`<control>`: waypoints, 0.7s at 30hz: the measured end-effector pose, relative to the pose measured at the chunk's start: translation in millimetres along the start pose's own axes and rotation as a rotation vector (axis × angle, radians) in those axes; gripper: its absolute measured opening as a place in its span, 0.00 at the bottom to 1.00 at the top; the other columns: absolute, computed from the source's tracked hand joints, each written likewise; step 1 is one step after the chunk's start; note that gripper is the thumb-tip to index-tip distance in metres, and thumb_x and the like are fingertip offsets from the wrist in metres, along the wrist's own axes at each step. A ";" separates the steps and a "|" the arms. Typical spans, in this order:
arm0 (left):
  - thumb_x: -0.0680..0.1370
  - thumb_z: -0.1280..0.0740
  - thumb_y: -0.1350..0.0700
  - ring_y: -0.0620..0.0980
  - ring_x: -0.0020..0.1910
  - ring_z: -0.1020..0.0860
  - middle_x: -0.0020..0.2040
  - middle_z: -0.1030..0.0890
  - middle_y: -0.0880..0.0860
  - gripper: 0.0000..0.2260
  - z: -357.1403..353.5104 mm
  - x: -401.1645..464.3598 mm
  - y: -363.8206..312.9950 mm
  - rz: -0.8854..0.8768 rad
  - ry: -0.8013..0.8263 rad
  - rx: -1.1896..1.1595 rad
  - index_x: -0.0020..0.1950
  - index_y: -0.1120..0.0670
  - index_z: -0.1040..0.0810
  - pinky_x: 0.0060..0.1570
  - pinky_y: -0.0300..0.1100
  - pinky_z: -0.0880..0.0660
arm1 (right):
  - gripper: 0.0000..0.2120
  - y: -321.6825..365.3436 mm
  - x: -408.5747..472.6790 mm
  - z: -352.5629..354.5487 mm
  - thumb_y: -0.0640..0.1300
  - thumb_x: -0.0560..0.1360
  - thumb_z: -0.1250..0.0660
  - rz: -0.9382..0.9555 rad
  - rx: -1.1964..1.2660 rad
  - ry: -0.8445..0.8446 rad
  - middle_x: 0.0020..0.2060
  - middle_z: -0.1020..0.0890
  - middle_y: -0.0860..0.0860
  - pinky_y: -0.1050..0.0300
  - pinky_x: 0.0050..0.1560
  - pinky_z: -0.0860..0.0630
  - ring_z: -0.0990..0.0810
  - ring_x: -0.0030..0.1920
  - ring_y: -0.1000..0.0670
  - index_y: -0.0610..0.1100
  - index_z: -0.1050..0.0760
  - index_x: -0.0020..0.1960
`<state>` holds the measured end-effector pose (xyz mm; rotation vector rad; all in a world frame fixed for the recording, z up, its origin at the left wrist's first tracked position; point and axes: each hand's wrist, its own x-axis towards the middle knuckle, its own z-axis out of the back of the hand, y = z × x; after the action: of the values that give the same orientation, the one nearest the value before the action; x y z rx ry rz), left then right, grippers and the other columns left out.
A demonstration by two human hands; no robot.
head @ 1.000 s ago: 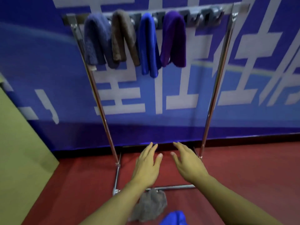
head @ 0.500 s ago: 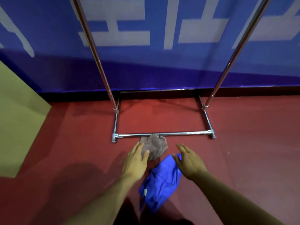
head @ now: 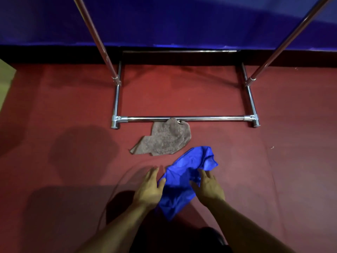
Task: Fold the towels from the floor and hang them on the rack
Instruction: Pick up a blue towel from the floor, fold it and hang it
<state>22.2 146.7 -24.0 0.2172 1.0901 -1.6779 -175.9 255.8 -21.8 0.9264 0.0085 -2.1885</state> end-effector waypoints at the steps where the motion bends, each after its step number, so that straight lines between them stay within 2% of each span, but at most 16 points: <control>1: 0.83 0.40 0.46 0.48 0.80 0.42 0.81 0.39 0.52 0.28 -4.2 1.7 3.7 0.012 0.017 -0.014 0.81 0.53 0.41 0.77 0.40 0.47 | 0.28 0.6 3.9 -5.0 0.59 0.78 0.36 0.032 -0.052 -0.005 0.68 0.28 0.48 0.48 0.62 0.28 0.29 0.68 0.43 0.50 0.34 0.75; 5: 0.83 0.39 0.48 0.51 0.79 0.40 0.80 0.38 0.52 0.26 -12.6 7.1 10.3 0.015 0.012 0.000 0.80 0.51 0.38 0.76 0.42 0.45 | 0.25 11.0 22.4 -25.4 0.57 0.74 0.30 0.154 -0.117 -0.037 0.59 0.23 0.46 0.45 0.57 0.23 0.24 0.60 0.41 0.47 0.25 0.67; 8: 0.83 0.38 0.49 0.52 0.78 0.38 0.79 0.36 0.52 0.24 -14.4 9.3 8.4 0.002 0.004 -0.004 0.79 0.51 0.36 0.75 0.44 0.42 | 0.24 19.0 36.9 -37.8 0.57 0.69 0.27 0.211 -0.136 -0.111 0.55 0.22 0.46 0.44 0.51 0.21 0.22 0.53 0.41 0.48 0.22 0.61; 12: 0.83 0.37 0.49 0.52 0.78 0.37 0.79 0.35 0.52 0.24 -15.1 12.4 10.0 -0.001 0.005 -0.033 0.78 0.53 0.34 0.75 0.44 0.40 | 0.27 30.8 43.9 -41.4 0.57 0.68 0.26 0.267 -0.141 -0.188 0.55 0.25 0.48 0.46 0.51 0.21 0.25 0.54 0.43 0.53 0.26 0.65; 14: 0.81 0.40 0.44 0.53 0.77 0.34 0.77 0.32 0.54 0.27 -16.1 10.2 10.5 0.017 -0.009 -0.038 0.77 0.54 0.32 0.75 0.42 0.40 | 0.24 31.5 46.7 -42.9 0.56 0.67 0.25 0.261 -0.134 -0.204 0.52 0.25 0.48 0.46 0.48 0.21 0.25 0.52 0.43 0.52 0.23 0.61; 16: 0.76 0.45 0.38 0.54 0.74 0.30 0.74 0.28 0.56 0.34 -21.7 10.4 15.6 0.022 -0.046 -0.048 0.76 0.57 0.30 0.74 0.39 0.41 | 0.16 28.7 50.2 -42.6 0.53 0.66 0.23 0.252 -0.128 -0.240 0.49 0.25 0.48 0.46 0.44 0.21 0.24 0.48 0.42 0.49 0.20 0.51; 19: 0.75 0.47 0.36 0.53 0.74 0.30 0.74 0.27 0.55 0.36 -25.4 12.5 19.1 0.030 -0.061 -0.064 0.76 0.56 0.30 0.74 0.39 0.40 | 0.10 26.3 51.1 -35.8 0.50 0.70 0.25 0.306 -0.139 -0.289 0.48 0.23 0.48 0.47 0.42 0.22 0.23 0.45 0.42 0.46 0.21 0.46; 21: 0.77 0.45 0.37 0.51 0.76 0.33 0.76 0.30 0.52 0.34 -15.4 11.0 10.4 0.040 -0.036 -0.078 0.78 0.55 0.33 0.75 0.40 0.42 | 0.10 27.9 48.3 -29.1 0.51 0.73 0.31 0.347 -0.109 -0.278 0.47 0.21 0.49 0.46 0.44 0.24 0.22 0.46 0.42 0.45 0.23 0.46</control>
<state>20.8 150.7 -45.2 0.1567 1.1148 -1.5949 -162.3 213.1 -65.9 0.5131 -0.1534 -1.9516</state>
